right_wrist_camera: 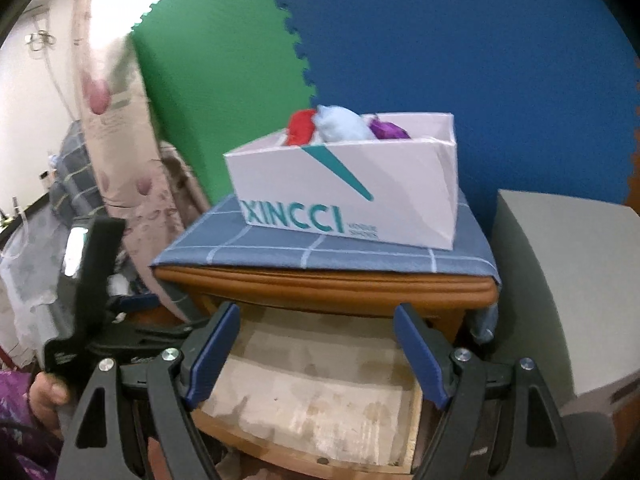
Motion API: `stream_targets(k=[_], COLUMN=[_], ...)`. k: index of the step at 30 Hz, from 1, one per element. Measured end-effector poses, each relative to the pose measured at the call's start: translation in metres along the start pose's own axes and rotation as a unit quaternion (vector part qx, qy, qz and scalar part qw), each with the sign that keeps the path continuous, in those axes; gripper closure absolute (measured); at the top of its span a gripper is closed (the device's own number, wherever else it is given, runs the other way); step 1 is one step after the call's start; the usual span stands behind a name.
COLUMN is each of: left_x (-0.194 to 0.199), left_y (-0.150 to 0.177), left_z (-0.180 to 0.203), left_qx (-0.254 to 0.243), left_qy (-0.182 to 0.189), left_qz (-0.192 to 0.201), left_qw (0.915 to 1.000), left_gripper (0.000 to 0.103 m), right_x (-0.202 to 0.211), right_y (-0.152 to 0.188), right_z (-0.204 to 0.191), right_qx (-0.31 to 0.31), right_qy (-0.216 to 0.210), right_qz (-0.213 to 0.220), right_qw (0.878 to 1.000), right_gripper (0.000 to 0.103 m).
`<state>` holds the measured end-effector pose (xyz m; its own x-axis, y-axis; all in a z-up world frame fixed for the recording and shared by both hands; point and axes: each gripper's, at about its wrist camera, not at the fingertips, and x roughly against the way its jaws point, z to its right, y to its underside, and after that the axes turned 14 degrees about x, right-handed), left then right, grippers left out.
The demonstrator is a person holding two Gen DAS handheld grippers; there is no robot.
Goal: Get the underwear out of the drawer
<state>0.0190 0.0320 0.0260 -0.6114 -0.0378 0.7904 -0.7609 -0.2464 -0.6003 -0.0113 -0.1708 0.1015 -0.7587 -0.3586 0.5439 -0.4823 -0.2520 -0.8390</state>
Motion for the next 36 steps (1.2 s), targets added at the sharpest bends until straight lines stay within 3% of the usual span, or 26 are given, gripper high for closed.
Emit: stream_targets(k=[8, 36], left_x=[-0.004, -0.012], left_y=[0.007, 0.011], left_z=[0.006, 0.007], left_qx=[-0.013, -0.016], left_qy=[0.004, 0.009], left_qz=[-0.009, -0.029], left_qw=[0.9999, 0.9994], left_gripper=[0.000, 0.000], right_x=[-0.006, -0.013], right_y=[0.006, 0.008], right_z=[0.002, -0.009], right_qx=[-0.007, 0.012], right_qy=[0.009, -0.020], right_qz=[-0.001, -0.017], right_qw=[1.000, 1.000], right_gripper=[0.022, 0.022])
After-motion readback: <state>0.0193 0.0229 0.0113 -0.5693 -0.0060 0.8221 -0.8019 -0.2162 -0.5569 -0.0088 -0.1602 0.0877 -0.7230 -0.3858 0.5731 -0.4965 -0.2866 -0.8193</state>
